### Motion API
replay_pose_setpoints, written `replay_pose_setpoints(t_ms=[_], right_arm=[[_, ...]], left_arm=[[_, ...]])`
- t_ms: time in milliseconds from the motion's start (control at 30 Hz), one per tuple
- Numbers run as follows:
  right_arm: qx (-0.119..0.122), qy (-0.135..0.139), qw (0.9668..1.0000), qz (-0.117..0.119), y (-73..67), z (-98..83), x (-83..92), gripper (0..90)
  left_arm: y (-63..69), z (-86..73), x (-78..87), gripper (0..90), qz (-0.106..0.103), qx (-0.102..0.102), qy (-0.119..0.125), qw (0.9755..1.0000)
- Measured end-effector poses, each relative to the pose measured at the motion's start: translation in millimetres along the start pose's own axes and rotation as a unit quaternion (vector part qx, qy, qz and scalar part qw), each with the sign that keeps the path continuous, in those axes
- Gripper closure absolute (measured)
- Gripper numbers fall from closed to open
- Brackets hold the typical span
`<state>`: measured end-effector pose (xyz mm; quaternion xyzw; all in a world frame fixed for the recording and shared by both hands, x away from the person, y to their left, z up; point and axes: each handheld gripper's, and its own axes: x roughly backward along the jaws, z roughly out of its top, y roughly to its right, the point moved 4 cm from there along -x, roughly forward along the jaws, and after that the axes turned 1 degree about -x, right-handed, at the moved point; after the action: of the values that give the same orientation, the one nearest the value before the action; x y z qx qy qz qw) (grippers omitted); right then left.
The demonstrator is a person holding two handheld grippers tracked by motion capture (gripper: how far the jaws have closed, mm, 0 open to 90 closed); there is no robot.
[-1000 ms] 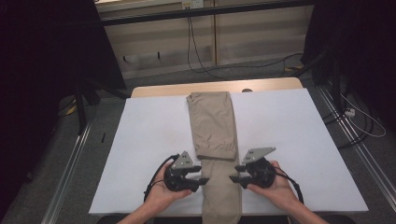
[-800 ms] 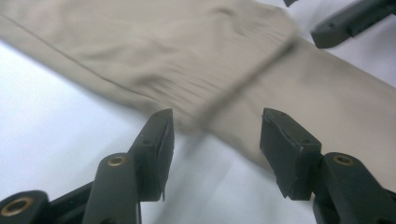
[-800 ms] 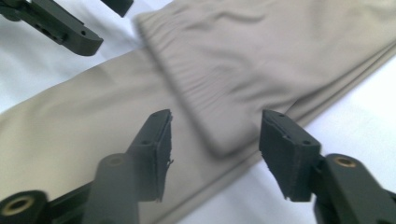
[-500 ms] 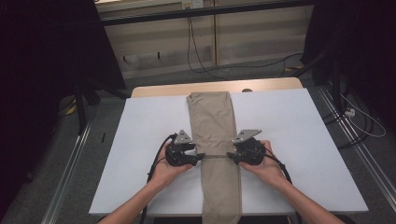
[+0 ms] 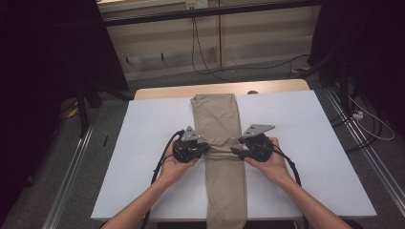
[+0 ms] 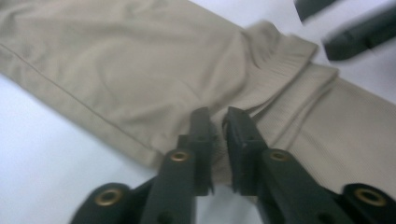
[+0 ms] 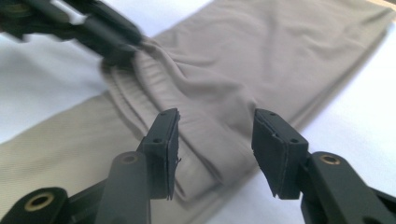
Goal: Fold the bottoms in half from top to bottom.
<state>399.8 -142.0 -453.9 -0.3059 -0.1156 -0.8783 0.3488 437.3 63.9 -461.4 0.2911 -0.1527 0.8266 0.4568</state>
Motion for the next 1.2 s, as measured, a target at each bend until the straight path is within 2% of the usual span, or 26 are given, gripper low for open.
replay_pose_setpoints(t_ms=[33, 100, 167, 333, 400, 467, 500, 567, 600, 633, 700, 900, 1100, 1200], right_arm=[[0.003, -0.006, 0.9999, 0.009, -1.5, -1.4, -3.4, 52.5], [0.012, -0.026, 0.9996, 0.008, -2.5, -5.7, -12.1, 50.5], [0.012, -0.032, 0.9994, 0.003, -1.3, -7.6, -17.6, 50.7], [0.009, -0.040, 0.9991, -0.011, 4.8, -10.8, -21.5, 63.5], [0.003, -0.039, 0.9992, -0.002, 7.4, -12.2, -23.1, 71.0], [0.005, -0.039, 0.9992, -0.001, 6.4, -11.7, -22.5, 76.9], [0.009, -0.038, 0.9992, 0.000, 5.3, -11.2, -21.5, 79.0], [0.011, -0.038, 0.9992, 0.003, 3.6, -10.7, -19.9, 80.2], [0.011, -0.038, 0.9992, 0.006, 3.3, -10.6, -18.8, 80.2], [0.011, -0.036, 0.9992, 0.007, 2.9, -10.5, -17.6, 80.1], [0.008, -0.034, 0.9993, 0.012, 0.8, -9.7, -12.1, 79.5], [0.008, -0.018, 0.9988, 0.046, -14.8, -13.8, 16.5, 77.0], [0.011, -0.025, 0.9972, 0.070, -38.2, -30.1, 37.3, 76.5], [0.010, -0.023, 0.9962, 0.084, -50.3, -36.6, 49.4, 76.5]], left_arm=[[-3.8, 1.2, -1.9, 83.7, 0.003, 0.002, 0.000, 1.0000], [-7.3, 1.3, -3.6, 84.7, -0.002, 0.013, 0.001, 0.9999], [-9.3, 0.6, -3.6, 85.0, -0.007, 0.014, 0.001, 0.9999], [-11.6, -1.3, -3.5, 84.4, -0.017, 0.024, 0.005, 0.9995], [-11.2, -2.4, -3.2, 79.4, -0.020, 0.023, 0.009, 0.9995], [-9.3, -4.2, -2.9, 65.4, -0.021, 0.017, 0.003, 0.9996], [-7.7, -5.2, -3.0, 65.0, -0.024, 0.011, 0.001, 0.9996], [-5.2, -6.2, -3.3, 68.6, -0.028, 0.010, 0.002, 0.9995], [-3.2, -5.8, -2.2, 77.7, -0.029, 0.004, 0.000, 0.9996], [-0.7, -5.2, -0.4, 80.5, -0.024, -0.007, -0.002, 0.9997], [6.2, -4.5, 6.0, 84.5, -0.031, -0.011, 0.001, 0.9995], [29.7, -8.9, 29.9, 85.6, -0.066, -0.010, 0.002, 0.9977], [57.1, -22.0, 46.9, 85.6, -0.092, -0.026, -0.008, 0.9954], [69.8, -26.1, 58.4, 85.6, -0.108, -0.031, -0.005, 0.9937]])
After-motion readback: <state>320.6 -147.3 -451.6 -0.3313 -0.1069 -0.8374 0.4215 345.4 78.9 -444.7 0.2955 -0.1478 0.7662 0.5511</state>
